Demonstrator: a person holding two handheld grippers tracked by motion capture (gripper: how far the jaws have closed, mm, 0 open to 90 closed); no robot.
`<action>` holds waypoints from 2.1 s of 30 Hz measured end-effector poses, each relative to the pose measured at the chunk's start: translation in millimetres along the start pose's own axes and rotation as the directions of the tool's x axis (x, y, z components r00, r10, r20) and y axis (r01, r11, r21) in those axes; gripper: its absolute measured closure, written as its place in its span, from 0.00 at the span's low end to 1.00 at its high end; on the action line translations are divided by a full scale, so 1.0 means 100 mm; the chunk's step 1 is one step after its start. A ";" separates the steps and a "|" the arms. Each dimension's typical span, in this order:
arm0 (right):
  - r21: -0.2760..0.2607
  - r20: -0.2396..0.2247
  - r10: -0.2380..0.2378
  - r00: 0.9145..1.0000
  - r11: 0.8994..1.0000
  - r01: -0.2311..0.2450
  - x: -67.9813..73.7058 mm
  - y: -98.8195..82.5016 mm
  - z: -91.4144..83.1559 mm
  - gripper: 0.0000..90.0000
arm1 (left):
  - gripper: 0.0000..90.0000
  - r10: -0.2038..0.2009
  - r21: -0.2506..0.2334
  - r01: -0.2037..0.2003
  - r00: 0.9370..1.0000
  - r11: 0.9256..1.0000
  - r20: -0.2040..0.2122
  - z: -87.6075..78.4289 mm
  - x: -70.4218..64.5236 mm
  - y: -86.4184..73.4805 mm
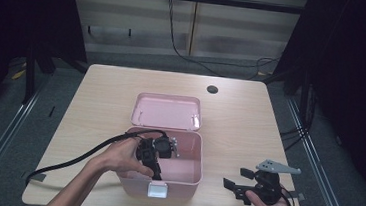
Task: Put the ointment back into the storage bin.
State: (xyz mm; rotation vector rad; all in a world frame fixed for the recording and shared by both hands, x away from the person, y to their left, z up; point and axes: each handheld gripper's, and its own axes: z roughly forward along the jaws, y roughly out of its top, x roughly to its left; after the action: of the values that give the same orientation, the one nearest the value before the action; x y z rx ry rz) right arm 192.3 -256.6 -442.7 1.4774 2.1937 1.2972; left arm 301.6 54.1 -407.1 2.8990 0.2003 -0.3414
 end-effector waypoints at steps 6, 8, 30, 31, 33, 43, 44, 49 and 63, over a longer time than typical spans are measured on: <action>-0.001 -0.001 -0.002 1.000 1.000 0.002 0.00 0.00 0.00 0.21 | 0.77 0.002 -0.027 -0.002 1.000 1.000 -0.021 -0.07 -0.03 -0.03; 0.000 -0.001 0.000 1.000 1.000 0.000 0.00 0.00 0.00 0.21 | 0.77 0.005 -0.030 -0.006 1.000 1.000 -0.027 -0.10 -0.04 -0.04; 0.003 -0.001 -0.001 1.000 1.000 0.001 0.00 0.00 0.00 0.21 | 0.74 0.001 -0.091 -0.008 0.998 0.996 -0.070 -0.36 -0.14 -0.15; 0.001 0.000 -0.002 1.000 1.000 0.002 0.00 0.00 0.00 0.21 | 0.74 0.003 -0.094 -0.011 0.997 0.995 -0.078 -0.40 -0.15 -0.16; 0.001 0.000 -0.001 1.000 1.000 0.001 0.00 0.00 0.00 0.21 | 0.74 0.004 -0.101 -0.012 0.997 0.995 -0.076 -0.42 -0.16 -0.17; 0.002 0.000 -0.001 1.000 1.000 0.001 0.00 0.00 0.01 0.21 | 0.73 0.002 -0.133 -0.016 0.995 0.991 -0.104 -0.58 -0.24 -0.26; 0.002 0.000 -0.001 1.000 1.000 0.001 0.00 0.00 0.01 0.21 | 0.73 0.002 -0.132 -0.017 0.994 0.991 -0.110 -0.59 -0.24 -0.27; 0.003 0.000 0.000 1.000 1.000 0.000 0.00 0.00 0.00 0.21 | 0.71 0.002 -0.154 -0.023 0.991 0.988 -0.131 -0.67 -0.27 -0.31; 0.002 -0.001 -0.007 1.000 1.000 0.007 -0.01 0.00 0.02 0.20 | 0.70 -0.008 -0.185 -0.020 0.988 0.983 -0.153 -0.91 -0.30 -0.53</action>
State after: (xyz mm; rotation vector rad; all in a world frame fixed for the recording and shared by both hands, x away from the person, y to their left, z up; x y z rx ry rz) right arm 193.8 -256.4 -443.6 1.4691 2.1994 1.2936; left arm 283.8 122.9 -323.8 2.7399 0.2344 -0.0922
